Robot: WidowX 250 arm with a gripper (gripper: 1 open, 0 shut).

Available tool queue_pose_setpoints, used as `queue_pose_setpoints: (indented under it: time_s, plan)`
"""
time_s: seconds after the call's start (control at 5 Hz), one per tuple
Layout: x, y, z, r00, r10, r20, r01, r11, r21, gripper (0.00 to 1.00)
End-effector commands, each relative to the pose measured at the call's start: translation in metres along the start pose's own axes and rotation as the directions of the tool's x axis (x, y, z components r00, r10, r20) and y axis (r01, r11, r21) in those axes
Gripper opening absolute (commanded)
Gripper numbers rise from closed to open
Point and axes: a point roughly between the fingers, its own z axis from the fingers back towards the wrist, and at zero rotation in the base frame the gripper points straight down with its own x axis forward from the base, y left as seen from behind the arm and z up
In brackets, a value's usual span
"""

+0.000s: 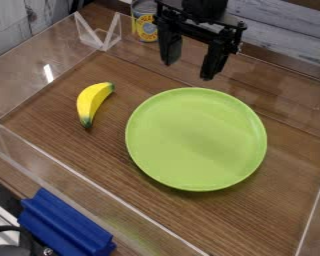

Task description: Put the banana in the green plate

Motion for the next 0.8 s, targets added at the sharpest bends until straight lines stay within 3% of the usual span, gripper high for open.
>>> queue_pose_setpoints:
  time_s: [0.0,0.6]
  plan:
    - [-0.005,0.015,-0.005,1.0,0.015,-0.001,-0.015,1.0,-0.002,1.0]
    - [-0.028,0.099,-0.011,0.996,0.077,0.052,-0.077,0.997,0.007,1.0]
